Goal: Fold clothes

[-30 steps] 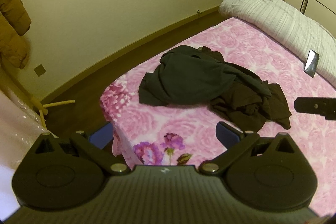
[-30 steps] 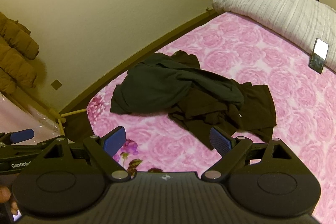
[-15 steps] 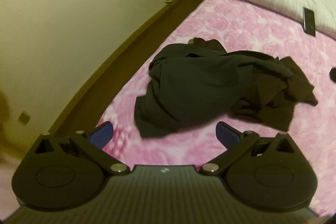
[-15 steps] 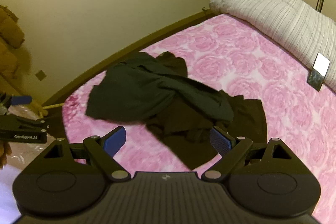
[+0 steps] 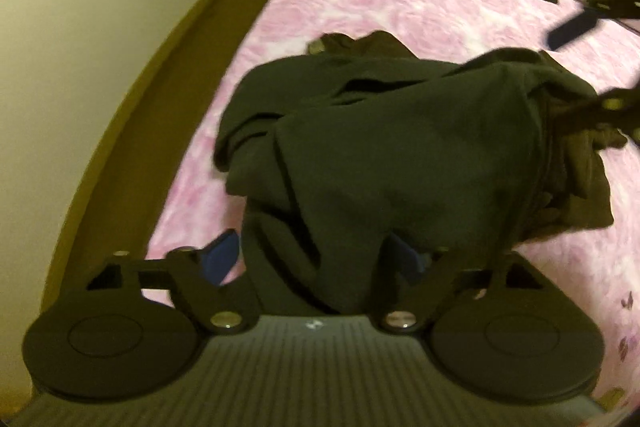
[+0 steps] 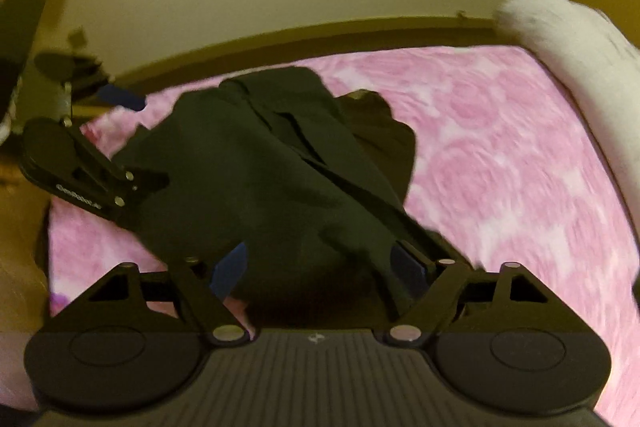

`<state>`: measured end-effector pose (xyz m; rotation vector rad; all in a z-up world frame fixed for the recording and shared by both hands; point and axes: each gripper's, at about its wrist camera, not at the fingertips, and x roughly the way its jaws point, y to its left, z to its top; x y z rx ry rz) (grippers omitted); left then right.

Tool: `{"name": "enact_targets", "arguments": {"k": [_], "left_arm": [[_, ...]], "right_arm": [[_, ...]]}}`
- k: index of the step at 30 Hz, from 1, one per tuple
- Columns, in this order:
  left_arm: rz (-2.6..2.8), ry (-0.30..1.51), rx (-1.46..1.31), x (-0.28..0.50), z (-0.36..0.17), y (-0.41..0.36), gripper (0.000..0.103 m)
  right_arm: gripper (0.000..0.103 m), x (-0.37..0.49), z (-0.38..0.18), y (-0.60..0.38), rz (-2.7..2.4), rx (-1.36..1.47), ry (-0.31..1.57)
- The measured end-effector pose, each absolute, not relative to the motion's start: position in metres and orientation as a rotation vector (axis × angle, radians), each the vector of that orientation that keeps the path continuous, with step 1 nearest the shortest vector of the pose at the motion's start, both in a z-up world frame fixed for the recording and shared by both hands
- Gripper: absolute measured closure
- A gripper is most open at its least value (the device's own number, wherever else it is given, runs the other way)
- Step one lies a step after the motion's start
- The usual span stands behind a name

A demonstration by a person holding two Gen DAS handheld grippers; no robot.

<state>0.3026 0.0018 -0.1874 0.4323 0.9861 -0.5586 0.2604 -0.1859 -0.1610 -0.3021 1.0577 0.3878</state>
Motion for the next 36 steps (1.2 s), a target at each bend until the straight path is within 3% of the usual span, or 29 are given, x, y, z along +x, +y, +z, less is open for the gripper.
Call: {"name": "enact_targets", "arguments": {"k": [2,4,6,7,8,9,10,11,17,23,29,36], "left_arm": [[-0.604,0.992,0.421,0.304,-0.189,0.002,0.053],[-0.638,1.011,0.382,0.306,-0.187,0.003,0.084],[-0.654,1.011,0.361,0.307,-0.182,0.003,0.096],[-0.660,1.009,0.352,0.307,-0.179,0.004,0.098],[-0.659,1.008,0.336,0.308,-0.175,0.005,0.099],[-0.669,1.008,0.317,0.308,-0.171,0.007,0.100],[-0.673,0.996,0.303,0.308,-0.164,0.009,0.100],[-0.677,0.983,0.289,0.308,-0.158,0.010,0.100],[-0.791,0.832,0.218,0.290,-0.096,0.001,0.101],[-0.999,0.694,0.208,0.233,-0.027,-0.062,0.101],[-1.246,0.629,0.238,0.135,0.016,-0.161,0.101],[-1.470,0.638,0.267,-0.006,0.028,-0.272,0.101]], "right_arm": [[0.026,0.275,-0.175,-0.177,0.407,-0.357,1.067],[0.029,0.288,-0.189,-0.171,0.421,-0.404,1.089],[0.038,0.295,-0.199,-0.168,0.430,-0.419,1.117],[0.050,0.297,-0.201,-0.168,0.428,-0.411,1.124],[0.067,0.299,-0.202,-0.169,0.426,-0.405,1.130],[0.074,0.299,-0.202,-0.168,0.422,-0.405,1.130],[0.091,0.297,-0.200,-0.168,0.413,-0.407,1.127],[0.097,0.295,-0.196,-0.170,0.407,-0.392,1.126],[0.099,0.262,-0.129,-0.206,0.335,-0.154,1.024],[0.099,0.173,-0.033,-0.264,0.202,-0.069,0.851],[0.100,0.045,0.021,-0.335,-0.006,-0.048,0.774],[0.100,-0.129,0.041,-0.420,-0.216,0.059,0.746]]}}
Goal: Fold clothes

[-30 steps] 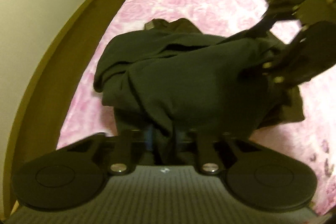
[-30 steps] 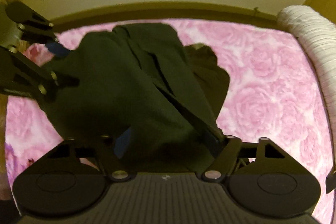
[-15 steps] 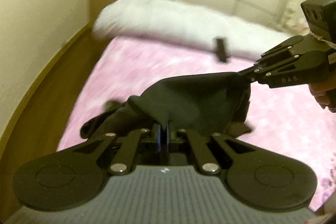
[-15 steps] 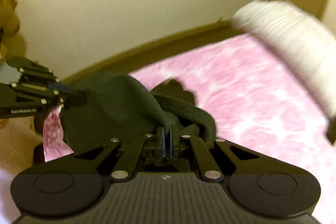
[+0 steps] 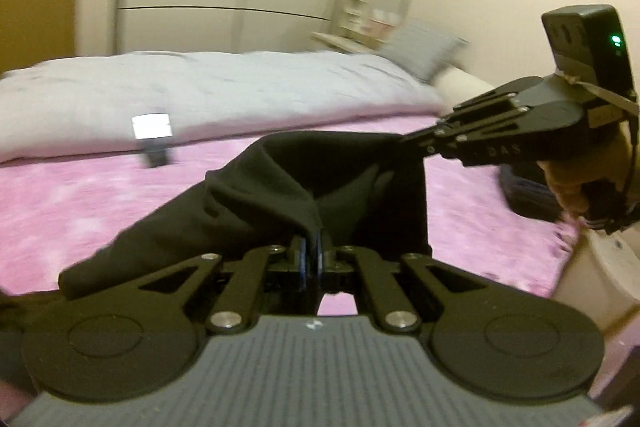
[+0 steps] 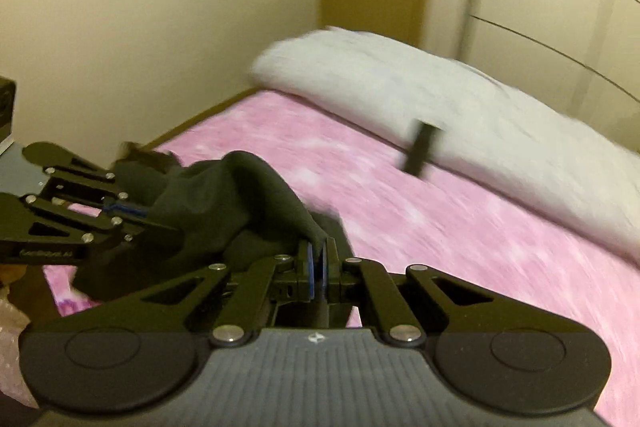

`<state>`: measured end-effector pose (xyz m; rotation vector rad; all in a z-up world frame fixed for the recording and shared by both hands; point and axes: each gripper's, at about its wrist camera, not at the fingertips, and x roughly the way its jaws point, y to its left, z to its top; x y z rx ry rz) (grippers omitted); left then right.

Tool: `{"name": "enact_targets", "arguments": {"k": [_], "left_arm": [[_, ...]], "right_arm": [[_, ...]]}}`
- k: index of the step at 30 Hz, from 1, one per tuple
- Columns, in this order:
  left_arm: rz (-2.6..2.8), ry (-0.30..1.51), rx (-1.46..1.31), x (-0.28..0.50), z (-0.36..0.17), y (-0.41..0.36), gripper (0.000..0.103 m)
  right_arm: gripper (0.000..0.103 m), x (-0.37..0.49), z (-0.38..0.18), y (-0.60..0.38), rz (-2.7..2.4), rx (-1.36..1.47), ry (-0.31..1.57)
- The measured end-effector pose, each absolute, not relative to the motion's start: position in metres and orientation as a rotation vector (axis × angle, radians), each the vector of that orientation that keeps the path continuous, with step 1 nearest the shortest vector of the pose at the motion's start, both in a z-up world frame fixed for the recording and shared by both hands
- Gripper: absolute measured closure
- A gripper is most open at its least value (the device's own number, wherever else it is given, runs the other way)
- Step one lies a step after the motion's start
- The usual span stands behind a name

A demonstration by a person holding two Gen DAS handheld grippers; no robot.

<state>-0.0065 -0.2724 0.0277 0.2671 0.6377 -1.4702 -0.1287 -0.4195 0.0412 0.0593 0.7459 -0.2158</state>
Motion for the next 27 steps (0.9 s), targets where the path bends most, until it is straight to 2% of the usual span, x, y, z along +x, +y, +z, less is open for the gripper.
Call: {"name": "enact_targets", "arguments": {"k": [3,6,7,8,9,11,13,15,18,20,22,25,27], "left_arm": [[-1.536,0.702,0.305,-0.060,0.014,-0.319,0.100],[-1.568,0.801,0.367,-0.104,-0.010,-0.362,0.095],[-1.575,0.831,0.389,-0.118,-0.018,-0.374,0.086],[-1.580,0.861,0.412,-0.125,-0.024,-0.380,0.080],[-1.585,0.892,0.434,-0.132,-0.029,-0.386,0.069],[-1.588,0.883,0.503,-0.134,-0.039,-0.385,0.066],[-1.572,0.870,0.579,-0.128,-0.048,-0.381,0.054],[-1.534,0.862,0.656,-0.115,-0.061,-0.372,0.046],[-1.391,0.833,0.810,-0.078,-0.094,-0.350,0.045],[-1.274,0.824,0.891,-0.045,-0.113,-0.332,0.042],[-1.162,0.837,0.950,-0.010,-0.134,-0.315,0.038],[-1.029,0.889,0.995,0.040,-0.163,-0.286,0.038],[-0.987,0.922,0.993,0.065,-0.179,-0.273,0.038]], "right_arm": [[0.100,-0.198,0.035,-0.465,-0.324,0.128,0.753],[0.100,-0.255,0.022,-0.500,-0.416,0.205,0.776],[0.100,-0.270,0.013,-0.511,-0.446,0.221,0.793],[0.100,-0.285,0.003,-0.523,-0.474,0.243,0.813],[0.100,-0.296,-0.010,-0.533,-0.514,0.261,0.846],[0.098,-0.317,-0.035,-0.552,-0.592,0.296,0.909],[0.098,-0.337,-0.052,-0.563,-0.660,0.329,0.934],[0.093,-0.352,-0.059,-0.568,-0.698,0.360,0.925],[0.076,-0.351,-0.063,-0.564,-0.693,0.381,0.911],[0.056,-0.337,-0.070,-0.550,-0.640,0.387,0.922],[0.047,-0.313,-0.084,-0.534,-0.559,0.389,0.952],[0.024,-0.268,-0.113,-0.503,-0.406,0.361,1.018],[0.020,-0.235,-0.135,-0.475,-0.301,0.298,1.059]]}}
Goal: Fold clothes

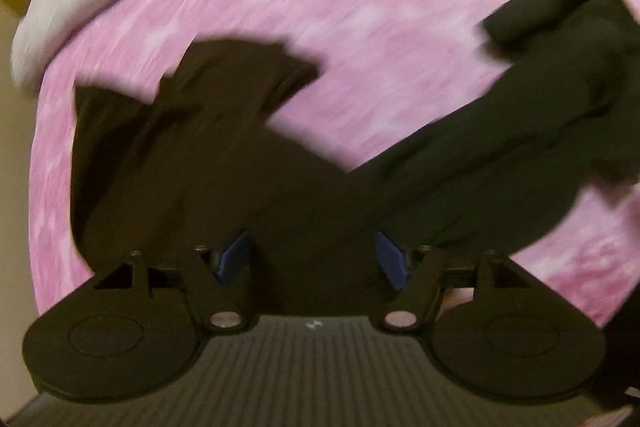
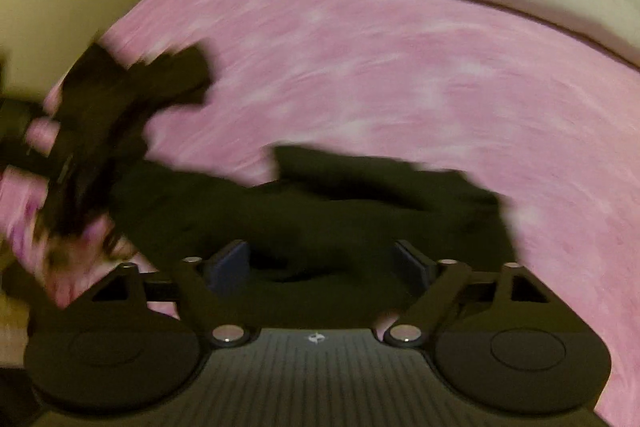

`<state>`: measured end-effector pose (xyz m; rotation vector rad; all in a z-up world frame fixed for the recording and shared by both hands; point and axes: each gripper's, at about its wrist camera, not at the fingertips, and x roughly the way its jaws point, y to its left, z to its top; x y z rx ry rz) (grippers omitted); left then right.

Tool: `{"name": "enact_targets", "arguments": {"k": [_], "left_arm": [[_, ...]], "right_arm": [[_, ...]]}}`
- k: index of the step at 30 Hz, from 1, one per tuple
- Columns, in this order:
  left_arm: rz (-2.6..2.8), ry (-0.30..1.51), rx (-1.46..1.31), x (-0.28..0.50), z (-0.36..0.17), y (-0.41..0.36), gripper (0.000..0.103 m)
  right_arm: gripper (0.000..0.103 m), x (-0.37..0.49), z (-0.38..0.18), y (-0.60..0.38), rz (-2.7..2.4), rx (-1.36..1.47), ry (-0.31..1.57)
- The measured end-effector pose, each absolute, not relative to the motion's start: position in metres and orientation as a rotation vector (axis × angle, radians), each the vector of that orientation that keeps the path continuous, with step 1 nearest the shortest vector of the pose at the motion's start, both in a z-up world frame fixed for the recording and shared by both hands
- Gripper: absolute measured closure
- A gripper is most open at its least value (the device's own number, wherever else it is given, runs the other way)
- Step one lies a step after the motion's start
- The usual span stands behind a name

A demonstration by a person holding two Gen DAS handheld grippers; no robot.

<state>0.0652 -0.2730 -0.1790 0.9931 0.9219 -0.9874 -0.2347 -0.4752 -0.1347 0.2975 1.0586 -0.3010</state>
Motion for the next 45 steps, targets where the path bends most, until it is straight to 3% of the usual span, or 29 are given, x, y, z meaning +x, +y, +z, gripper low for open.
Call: {"name": "enact_targets", "arguments": {"k": [9,10,11,12,13,14,26,33,38,45], "left_arm": [[-0.964,0.853,1.036,0.129,-0.203,-0.230,0.045],[-0.940,0.870,1.012,0.137,-0.200,-0.224,0.045],[-0.916,0.887,0.989,0.145,-0.196,-0.219,0.045],[-0.897,0.908,0.955,0.152,-0.193,-0.214,0.045],[-0.888,0.922,0.935,0.156,-0.189,-0.213,0.045],[-0.888,0.927,0.925,0.156,-0.184,-0.211,0.045],[-0.895,0.884,0.801,0.152,-0.140,-0.241,0.045],[-1.121,0.794,0.757,0.090,-0.104,-0.299,0.030],[-1.319,0.775,0.746,-0.002,-0.095,-0.370,0.027],[-1.516,0.749,0.768,-0.150,-0.098,-0.483,0.016]], "right_arm": [[0.016,-0.089,-0.238,-0.378,-0.028,-0.087,1.141],[0.027,-0.079,-0.248,-0.377,-0.031,-0.103,1.152],[0.056,-0.071,-0.257,-0.377,-0.036,-0.115,1.164],[0.070,-0.066,-0.260,-0.381,-0.048,-0.109,1.176],[0.095,-0.068,-0.255,-0.388,-0.059,-0.098,1.177],[0.100,-0.071,-0.249,-0.396,-0.068,-0.087,1.176],[0.102,-0.206,-0.058,-0.532,-0.621,0.008,1.080],[0.102,-0.300,0.011,-0.589,-0.969,0.135,0.908],[0.099,-0.357,0.012,-0.637,-1.027,0.311,0.843],[0.095,-0.446,-0.043,-0.707,-1.004,0.503,0.904]]}}
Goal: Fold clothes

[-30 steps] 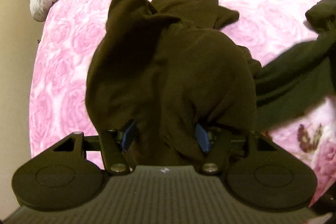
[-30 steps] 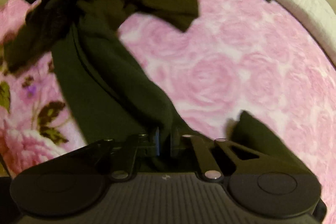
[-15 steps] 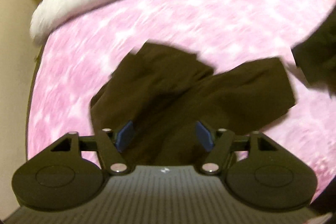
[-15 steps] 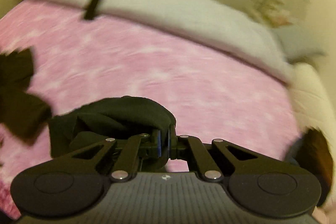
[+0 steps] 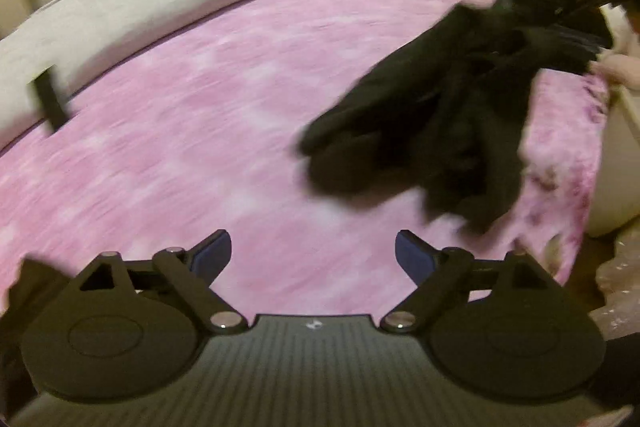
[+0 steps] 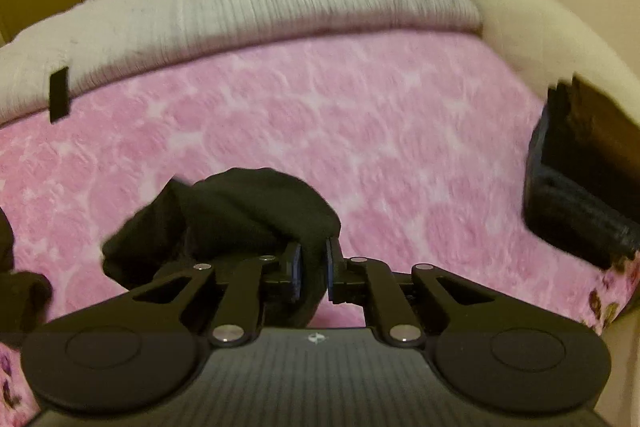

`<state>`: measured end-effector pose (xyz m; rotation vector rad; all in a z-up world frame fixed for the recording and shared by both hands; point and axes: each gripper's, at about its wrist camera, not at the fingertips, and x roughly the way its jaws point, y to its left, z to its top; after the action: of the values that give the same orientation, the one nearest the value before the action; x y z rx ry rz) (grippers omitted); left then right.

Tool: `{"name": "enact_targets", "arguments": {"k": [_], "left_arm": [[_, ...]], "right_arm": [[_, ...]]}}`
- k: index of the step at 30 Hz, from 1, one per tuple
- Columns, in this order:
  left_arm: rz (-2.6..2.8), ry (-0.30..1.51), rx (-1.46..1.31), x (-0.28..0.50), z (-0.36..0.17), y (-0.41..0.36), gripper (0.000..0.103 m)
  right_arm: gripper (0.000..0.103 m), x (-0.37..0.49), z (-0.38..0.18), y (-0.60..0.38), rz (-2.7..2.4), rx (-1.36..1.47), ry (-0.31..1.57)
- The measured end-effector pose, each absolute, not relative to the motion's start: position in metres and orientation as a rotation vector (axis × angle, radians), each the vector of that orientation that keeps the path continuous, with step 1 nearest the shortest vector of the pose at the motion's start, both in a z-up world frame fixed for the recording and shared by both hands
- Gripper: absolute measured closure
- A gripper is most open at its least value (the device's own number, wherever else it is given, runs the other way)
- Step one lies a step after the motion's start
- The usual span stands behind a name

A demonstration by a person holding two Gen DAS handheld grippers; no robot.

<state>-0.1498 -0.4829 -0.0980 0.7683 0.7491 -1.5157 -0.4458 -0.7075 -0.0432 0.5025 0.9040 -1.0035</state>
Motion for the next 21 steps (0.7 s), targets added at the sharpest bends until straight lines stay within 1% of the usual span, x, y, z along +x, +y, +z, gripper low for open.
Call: {"name": "enact_targets", "arguments": {"k": [6,7,8,9,10,11,12,13,14,15,16,17,21], "left_arm": [[-1.683,0.748,0.812,-0.247,-0.113,-0.577,0.016],[-1.709,0.744,0.826,-0.260,-0.118,-0.592,0.017],[-1.729,0.750,0.839,-0.269,-0.122,-0.605,0.018],[-1.750,0.765,0.862,-0.280,-0.127,-0.621,0.023],[-1.769,0.766,0.883,-0.289,-0.131,-0.632,0.030],[-1.788,0.766,0.904,-0.298,-0.134,-0.642,0.033],[-1.815,0.768,0.929,-0.306,-0.137,-0.651,0.037],[-1.834,0.775,0.945,-0.308,-0.141,-0.654,0.044],[-1.860,0.789,0.961,-0.311,-0.146,-0.657,0.049],[-1.892,0.806,0.979,-0.314,-0.152,-0.657,0.059],[-1.924,0.811,1.002,-0.318,-0.158,-0.656,0.060],[-1.953,0.798,1.020,-0.322,-0.163,-0.653,0.060],[-2.042,0.799,1.035,-0.333,-0.172,-0.639,0.060]], "right_arm": [[0.094,-0.544,-0.068,-0.745,-1.072,0.605,0.907],[0.090,-0.560,-0.070,-0.748,-1.073,0.635,0.896],[0.089,-0.573,-0.075,-0.750,-1.066,0.670,0.885],[0.087,-0.585,-0.080,-0.752,-1.058,0.704,0.874],[0.078,-0.593,-0.085,-0.752,-1.046,0.736,0.865],[0.063,-0.600,-0.091,-0.753,-1.033,0.769,0.855],[0.056,-0.600,-0.096,-0.752,-1.014,0.803,0.838],[0.048,-0.600,-0.102,-0.752,-0.995,0.837,0.821],[0.046,-0.599,-0.108,-0.752,-0.973,0.870,0.804],[0.044,-0.590,-0.116,-0.756,-0.942,0.897,0.790],[0.036,-0.581,-0.125,-0.759,-0.911,0.924,0.775],[0.031,-0.571,-0.134,-0.763,-0.879,0.951,0.762],[0.028,-0.511,-0.168,-0.783,-0.775,1.001,0.763]]}}
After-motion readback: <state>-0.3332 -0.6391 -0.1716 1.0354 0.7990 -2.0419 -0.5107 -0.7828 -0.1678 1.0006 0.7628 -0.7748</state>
